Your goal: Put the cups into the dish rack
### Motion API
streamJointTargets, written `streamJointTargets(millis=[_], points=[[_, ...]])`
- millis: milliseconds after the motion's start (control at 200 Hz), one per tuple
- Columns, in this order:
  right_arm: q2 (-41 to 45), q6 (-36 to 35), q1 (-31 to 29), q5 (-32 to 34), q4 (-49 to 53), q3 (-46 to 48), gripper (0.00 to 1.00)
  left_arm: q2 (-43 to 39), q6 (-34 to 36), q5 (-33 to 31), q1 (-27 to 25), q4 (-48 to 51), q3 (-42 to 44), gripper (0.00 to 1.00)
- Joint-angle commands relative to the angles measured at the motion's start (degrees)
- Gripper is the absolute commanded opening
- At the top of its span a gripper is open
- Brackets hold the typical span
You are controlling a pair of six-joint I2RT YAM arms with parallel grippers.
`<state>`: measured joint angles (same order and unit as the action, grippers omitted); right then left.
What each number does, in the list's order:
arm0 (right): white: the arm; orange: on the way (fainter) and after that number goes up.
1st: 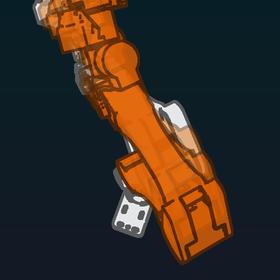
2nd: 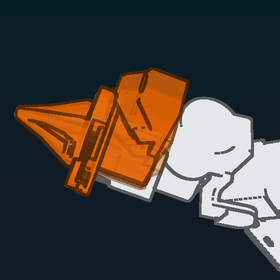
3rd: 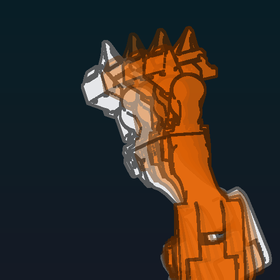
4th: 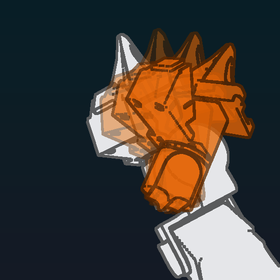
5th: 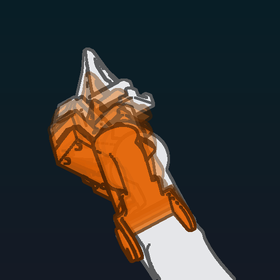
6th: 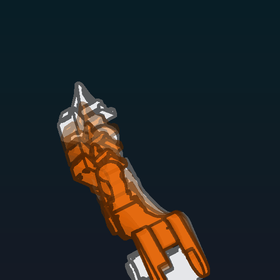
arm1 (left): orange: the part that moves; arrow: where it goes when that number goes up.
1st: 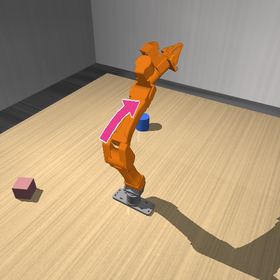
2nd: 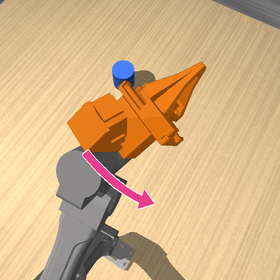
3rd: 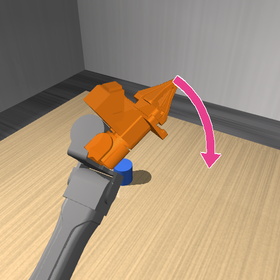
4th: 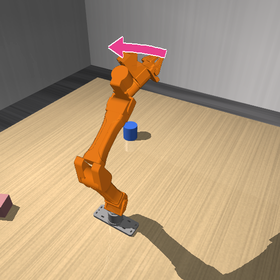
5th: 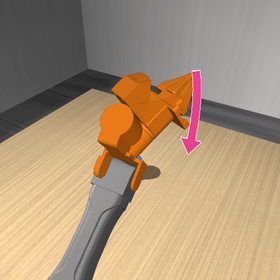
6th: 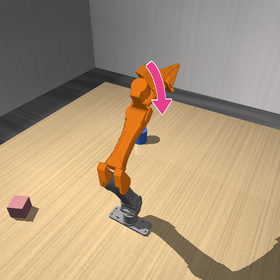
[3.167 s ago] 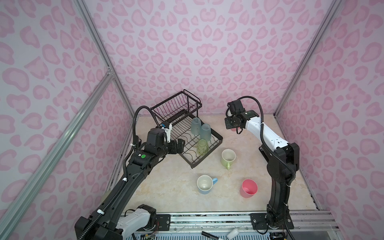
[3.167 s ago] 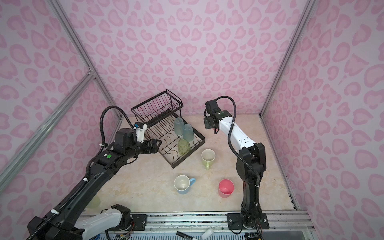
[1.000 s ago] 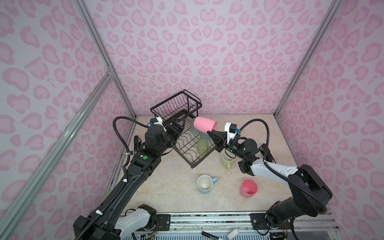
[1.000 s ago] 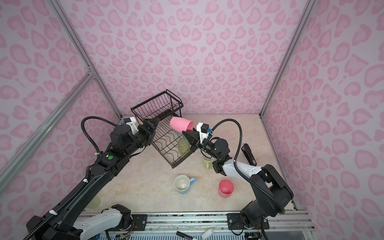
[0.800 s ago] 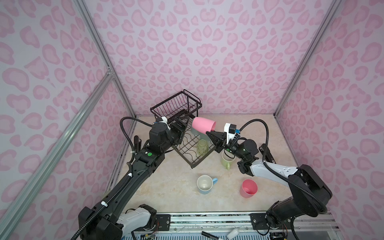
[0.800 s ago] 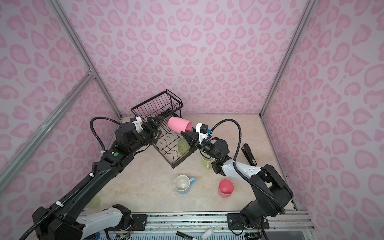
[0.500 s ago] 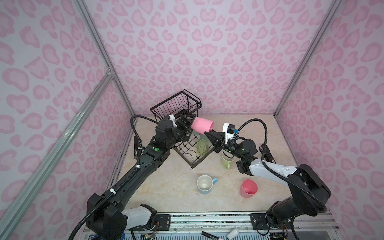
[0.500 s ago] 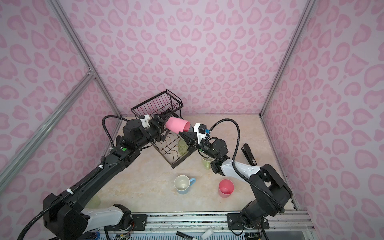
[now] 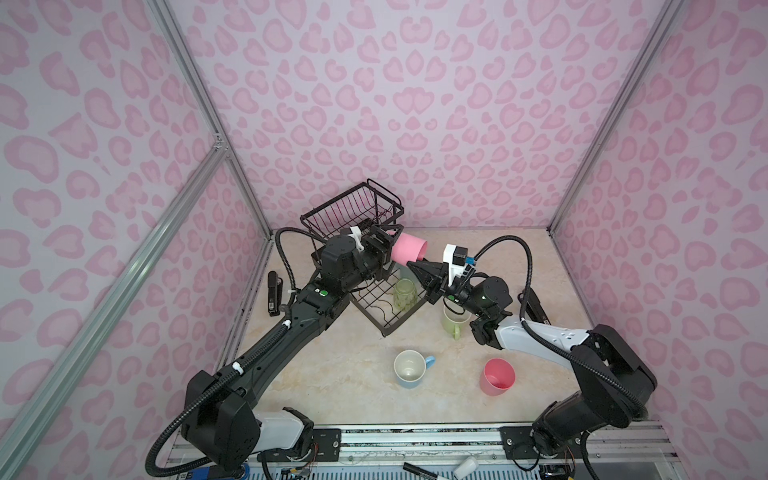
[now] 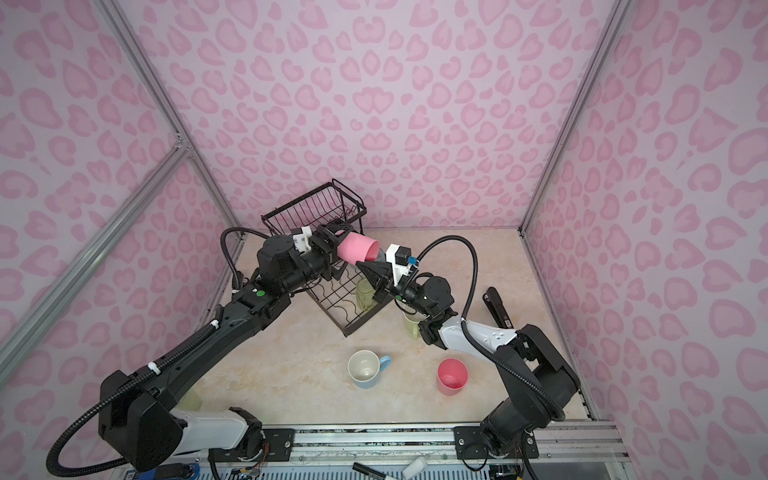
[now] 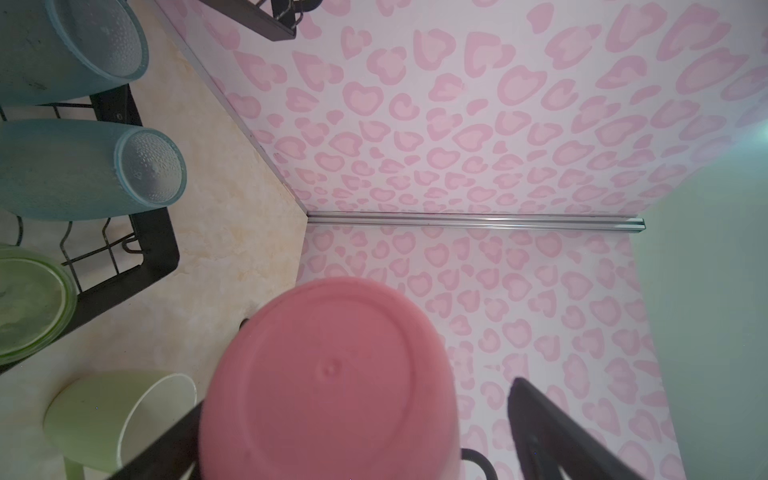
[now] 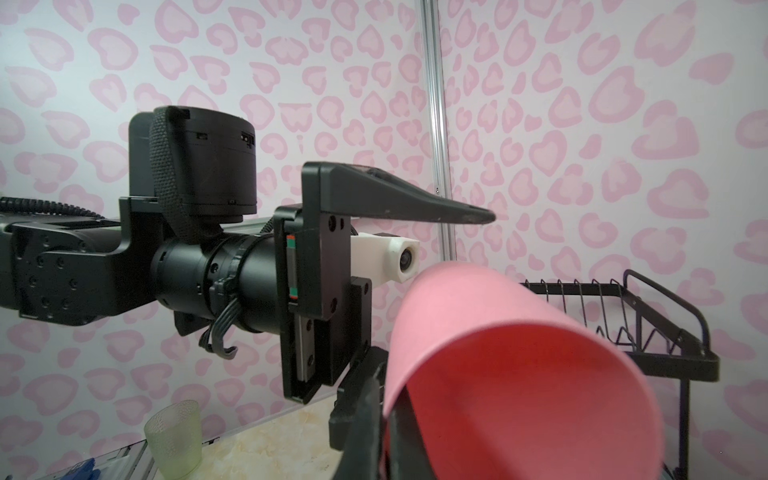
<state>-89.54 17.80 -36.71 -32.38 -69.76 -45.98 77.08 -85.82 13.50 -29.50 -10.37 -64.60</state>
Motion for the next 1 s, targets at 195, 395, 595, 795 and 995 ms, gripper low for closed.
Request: streamJointTargets(millis=[195,395,595,795,995], points=[[-0.4,0.4,-0.7,-1.2,0.1,-0.6,0.00,2.1,1.2,0.4,-0.4,-5.3,-0.3,0.96],[-0.4,-0.9,-1.2,-1.0,1.6,-0.9,0.00,2.6,1.9,0.0,-0.4,-5.6,-0.3,0.91],[-0.5,-0.8,-1.2,-0.8,1.8,-0.9,0.00,1.9,4.3,-1.8,-0.4,-4.6,0.0,0.79],[-0.4,-0.8,-1.0,-0.7,1.9,-0.7,0.00,1.4,5.6,-3.5,-0.4,-3.9,0.4,0.78],[-0.2,-0.7,-0.9,-0.8,1.5,-0.5,0.00,1.1,6.4,-3.2,0.0,-3.3,0.2,0.88]])
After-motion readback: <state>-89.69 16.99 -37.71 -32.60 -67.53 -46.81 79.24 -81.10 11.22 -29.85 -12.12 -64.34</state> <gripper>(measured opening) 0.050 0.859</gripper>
